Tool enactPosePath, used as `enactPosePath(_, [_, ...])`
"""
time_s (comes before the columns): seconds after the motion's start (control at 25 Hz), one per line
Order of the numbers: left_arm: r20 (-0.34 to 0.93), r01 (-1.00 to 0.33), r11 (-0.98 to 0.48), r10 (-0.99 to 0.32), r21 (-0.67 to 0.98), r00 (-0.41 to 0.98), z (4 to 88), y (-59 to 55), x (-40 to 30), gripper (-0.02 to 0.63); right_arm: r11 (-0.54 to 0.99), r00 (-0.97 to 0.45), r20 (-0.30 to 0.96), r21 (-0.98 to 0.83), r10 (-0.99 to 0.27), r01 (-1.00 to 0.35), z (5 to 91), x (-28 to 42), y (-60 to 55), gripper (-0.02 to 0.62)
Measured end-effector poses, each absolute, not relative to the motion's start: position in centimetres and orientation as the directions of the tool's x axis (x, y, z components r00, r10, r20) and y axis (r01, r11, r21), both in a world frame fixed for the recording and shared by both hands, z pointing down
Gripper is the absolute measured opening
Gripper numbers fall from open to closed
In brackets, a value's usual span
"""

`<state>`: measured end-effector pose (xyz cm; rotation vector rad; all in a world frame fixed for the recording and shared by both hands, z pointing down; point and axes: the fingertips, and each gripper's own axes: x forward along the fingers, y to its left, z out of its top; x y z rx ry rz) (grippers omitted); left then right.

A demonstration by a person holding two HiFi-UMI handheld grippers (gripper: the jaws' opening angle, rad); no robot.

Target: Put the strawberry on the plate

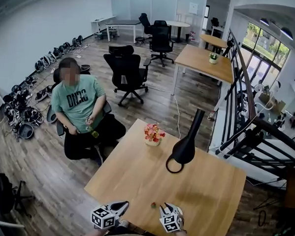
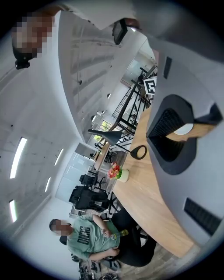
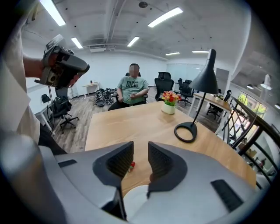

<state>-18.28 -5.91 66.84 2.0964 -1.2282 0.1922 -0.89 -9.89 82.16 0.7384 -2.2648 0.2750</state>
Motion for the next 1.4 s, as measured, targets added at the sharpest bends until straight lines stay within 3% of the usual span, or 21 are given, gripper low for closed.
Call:
enactPosePath(0.2, [0.457,-0.831,-0.275,-0.730,0.484,0.508,66.9,-5.6,-18.2,0.003,0.866,-0.565,0.752,0.015,-0.340,-0.500,85.8,-1.7,-9.8,0.096])
enactPosePath(0.28, [0.465,-0.836,-0.269,-0.730,0.478,0.501,67.2,-5.4,-18.0,0.003,0.882,-0.555,0.777,0.002,-0.298,-0.471,87.5,-1.9,-9.5,0.133])
enactPosePath(0.64, [0.505,-0.867,-0.259,-0.727,0.426,0.465,68.4,-5.3,-17.5,0.003,0.937,-0.506,0.844,-0.014,-0.176,-0.348,94.1,-3.5,-8.4,0.135])
enactPosePath(1.16, [0.520,-0.888,-0.263,-0.733,0.378,0.439,67.8,-7.7,-16.9,0.003,0.976,-0.412,0.904,0.028,-0.116,-0.215,99.9,-5.3,-8.1,0.133])
enactPosePath(1.4, [0.522,-0.887,-0.264,-0.731,0.379,0.440,67.8,-7.6,-16.3,0.003,0.980,-0.439,0.892,0.019,-0.106,-0.199,100.1,-5.9,-7.8,0.118])
